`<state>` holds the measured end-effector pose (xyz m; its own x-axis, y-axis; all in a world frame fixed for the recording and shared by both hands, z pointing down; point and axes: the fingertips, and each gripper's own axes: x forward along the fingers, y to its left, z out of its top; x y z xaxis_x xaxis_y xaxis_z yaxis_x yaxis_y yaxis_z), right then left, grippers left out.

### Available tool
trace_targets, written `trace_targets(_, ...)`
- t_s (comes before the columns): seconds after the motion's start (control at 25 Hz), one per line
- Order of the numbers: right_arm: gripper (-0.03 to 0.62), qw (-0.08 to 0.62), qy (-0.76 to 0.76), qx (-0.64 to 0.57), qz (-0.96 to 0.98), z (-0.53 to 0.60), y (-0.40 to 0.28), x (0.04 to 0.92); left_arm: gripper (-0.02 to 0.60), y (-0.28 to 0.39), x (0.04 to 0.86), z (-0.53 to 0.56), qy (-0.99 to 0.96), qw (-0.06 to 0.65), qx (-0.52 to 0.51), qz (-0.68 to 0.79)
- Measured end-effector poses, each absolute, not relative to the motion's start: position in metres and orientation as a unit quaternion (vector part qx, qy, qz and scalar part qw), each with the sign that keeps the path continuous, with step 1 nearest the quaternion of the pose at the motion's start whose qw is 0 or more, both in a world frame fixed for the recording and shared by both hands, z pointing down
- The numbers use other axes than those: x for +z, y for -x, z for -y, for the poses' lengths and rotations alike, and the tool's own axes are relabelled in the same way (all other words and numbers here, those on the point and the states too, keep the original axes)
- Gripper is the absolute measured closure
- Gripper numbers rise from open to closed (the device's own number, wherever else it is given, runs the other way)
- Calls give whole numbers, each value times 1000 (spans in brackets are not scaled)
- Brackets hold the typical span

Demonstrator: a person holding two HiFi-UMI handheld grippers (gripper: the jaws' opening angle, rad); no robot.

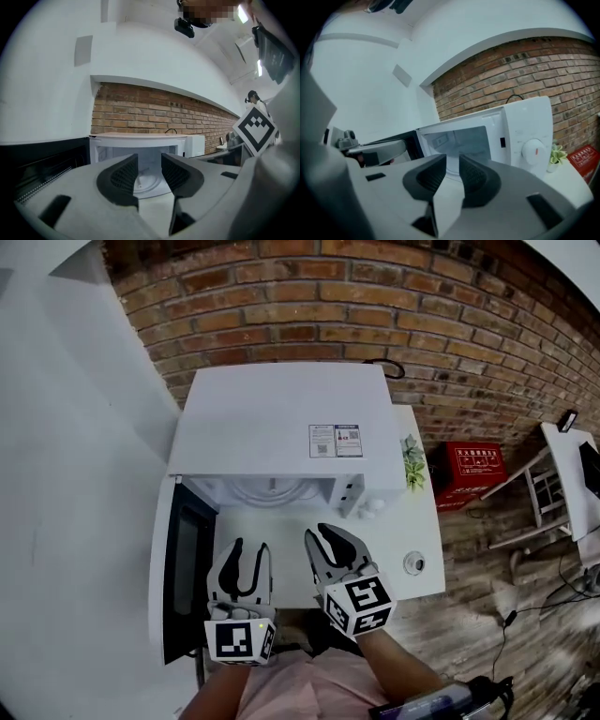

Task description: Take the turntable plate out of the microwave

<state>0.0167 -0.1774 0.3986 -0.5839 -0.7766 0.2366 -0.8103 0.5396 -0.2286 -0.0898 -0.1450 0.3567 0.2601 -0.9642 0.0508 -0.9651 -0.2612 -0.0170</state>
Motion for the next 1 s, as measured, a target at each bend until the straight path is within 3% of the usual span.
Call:
trace_targets(0.36, 505, 68, -409, 155, 897, 224, 10, 398, 431, 100, 352, 192, -772, 9, 24, 635)
trace_targets(1.0, 491, 173, -450, 168, 860, 289, 59, 509, 433, 143, 444, 236, -772, 91, 43, 628)
